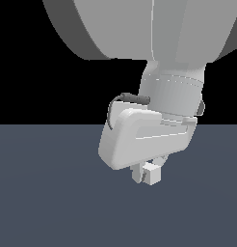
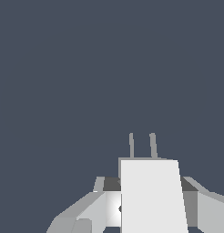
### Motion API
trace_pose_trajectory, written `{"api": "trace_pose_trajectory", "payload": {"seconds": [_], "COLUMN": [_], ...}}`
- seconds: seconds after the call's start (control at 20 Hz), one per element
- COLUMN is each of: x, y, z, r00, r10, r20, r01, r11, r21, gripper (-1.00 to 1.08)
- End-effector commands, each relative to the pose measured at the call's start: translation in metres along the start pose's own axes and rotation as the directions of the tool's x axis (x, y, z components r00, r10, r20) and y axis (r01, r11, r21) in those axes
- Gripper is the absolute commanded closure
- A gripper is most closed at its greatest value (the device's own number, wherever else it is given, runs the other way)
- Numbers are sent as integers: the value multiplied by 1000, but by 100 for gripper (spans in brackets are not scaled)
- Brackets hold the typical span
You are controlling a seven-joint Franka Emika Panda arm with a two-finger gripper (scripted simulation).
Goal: Plug the charger into the wall socket.
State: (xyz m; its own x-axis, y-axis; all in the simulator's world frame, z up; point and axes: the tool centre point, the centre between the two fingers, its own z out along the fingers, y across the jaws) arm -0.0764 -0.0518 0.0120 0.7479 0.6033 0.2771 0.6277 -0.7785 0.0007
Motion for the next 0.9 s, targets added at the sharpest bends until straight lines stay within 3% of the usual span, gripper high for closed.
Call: {"api": "trace_pose_trajectory", "payload": {"seconds": [0.0,0.5,0.85], "x": [1,21,45], "y": [0,7,20], "z": [-1,-15,-33], "r00": [1000,995,972], "r10": [5,104,233], "r20": [0,-5,-14], "r01": [-5,-104,-233], "r11": [1000,994,970], "r21": [-2,-29,-66], "gripper": [108,108,108]}}
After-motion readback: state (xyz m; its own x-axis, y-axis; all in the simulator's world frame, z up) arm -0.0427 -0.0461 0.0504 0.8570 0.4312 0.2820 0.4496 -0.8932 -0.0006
